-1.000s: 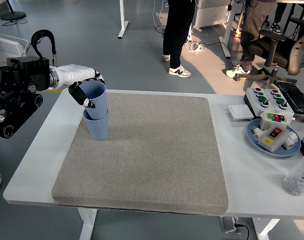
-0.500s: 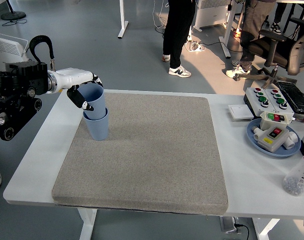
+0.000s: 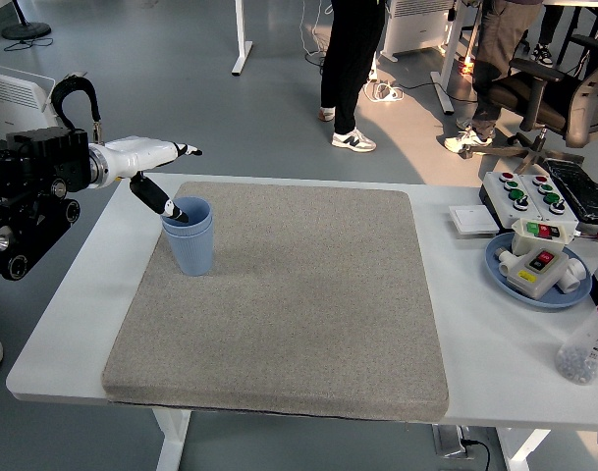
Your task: Push cup pick cup insert cup
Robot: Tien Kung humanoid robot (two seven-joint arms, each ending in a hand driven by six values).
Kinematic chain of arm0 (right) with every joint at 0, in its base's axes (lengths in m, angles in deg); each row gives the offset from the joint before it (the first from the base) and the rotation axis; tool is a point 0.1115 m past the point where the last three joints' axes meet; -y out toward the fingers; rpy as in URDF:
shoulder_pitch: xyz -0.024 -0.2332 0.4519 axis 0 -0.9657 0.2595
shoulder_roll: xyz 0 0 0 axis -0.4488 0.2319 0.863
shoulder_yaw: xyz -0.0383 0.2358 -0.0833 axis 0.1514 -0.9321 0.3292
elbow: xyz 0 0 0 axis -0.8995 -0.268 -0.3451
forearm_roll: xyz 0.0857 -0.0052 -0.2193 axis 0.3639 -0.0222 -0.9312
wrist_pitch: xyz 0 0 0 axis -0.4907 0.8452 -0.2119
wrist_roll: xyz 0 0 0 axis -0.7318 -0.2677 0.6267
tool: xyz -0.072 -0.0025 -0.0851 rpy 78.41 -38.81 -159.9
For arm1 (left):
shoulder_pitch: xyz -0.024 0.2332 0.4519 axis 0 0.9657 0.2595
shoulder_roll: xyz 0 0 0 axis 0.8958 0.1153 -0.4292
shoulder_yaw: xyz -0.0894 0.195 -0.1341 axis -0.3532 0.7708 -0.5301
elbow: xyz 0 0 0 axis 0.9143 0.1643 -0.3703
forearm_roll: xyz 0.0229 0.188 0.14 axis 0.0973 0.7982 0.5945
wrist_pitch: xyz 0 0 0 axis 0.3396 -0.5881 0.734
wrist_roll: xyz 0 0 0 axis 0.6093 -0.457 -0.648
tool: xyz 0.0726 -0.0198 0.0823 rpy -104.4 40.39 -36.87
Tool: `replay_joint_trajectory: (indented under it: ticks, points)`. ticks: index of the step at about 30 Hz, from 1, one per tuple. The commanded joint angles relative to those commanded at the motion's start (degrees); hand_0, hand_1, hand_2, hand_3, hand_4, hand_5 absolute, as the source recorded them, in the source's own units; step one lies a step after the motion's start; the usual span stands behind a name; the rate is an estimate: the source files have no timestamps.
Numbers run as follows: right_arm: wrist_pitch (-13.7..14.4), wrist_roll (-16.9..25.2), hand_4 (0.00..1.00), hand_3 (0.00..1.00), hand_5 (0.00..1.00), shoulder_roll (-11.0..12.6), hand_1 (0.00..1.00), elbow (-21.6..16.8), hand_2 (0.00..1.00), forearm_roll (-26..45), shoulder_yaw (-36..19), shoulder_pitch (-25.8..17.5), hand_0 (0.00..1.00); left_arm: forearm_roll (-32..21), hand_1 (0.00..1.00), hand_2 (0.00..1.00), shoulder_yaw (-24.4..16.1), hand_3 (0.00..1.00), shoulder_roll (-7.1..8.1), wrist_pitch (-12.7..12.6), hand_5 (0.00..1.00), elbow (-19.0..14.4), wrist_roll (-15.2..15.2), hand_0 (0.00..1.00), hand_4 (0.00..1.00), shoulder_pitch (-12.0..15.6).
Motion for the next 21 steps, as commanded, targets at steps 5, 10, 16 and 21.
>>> replay_joint_trajectory:
  ticks: [5,10,16,21]
  points:
    - [0.1,0.1,0.115,0.554,0.795,0.0,0.504,0.0,0.550,0.1,-0.2,-0.2,0.529,-2.3,0.948,0.998,-2.8,0.998,0.53,-4.0,0.671,-2.1,1.0,0.929,0.893,1.6]
    - [0.1,0.0,0.115,0.554,0.795,-0.1,0.504,0.1,0.550,0.0,-0.2,-0.1,0.529,-10.5,0.948,0.998,-9.9,0.998,2.17,-11.5,0.671,-7.9,3.6,0.929,0.893,6.2]
    - [0.2,0.3,0.115,0.554,0.795,-0.1,0.504,0.2,0.551,0.6,-0.2,-0.2,0.529,-22.2,0.817,0.848,-21.4,0.827,5.03,-20.5,0.707,-17.8,5.9,0.783,0.731,14.7]
    - [0.4,0.6,0.115,0.554,0.795,-0.3,0.504,0.4,0.550,1.6,0.2,-0.4,0.529,-34.0,0.746,0.752,-31.6,0.738,6.54,-24.8,0.730,-28.2,7.6,0.717,0.660,23.7]
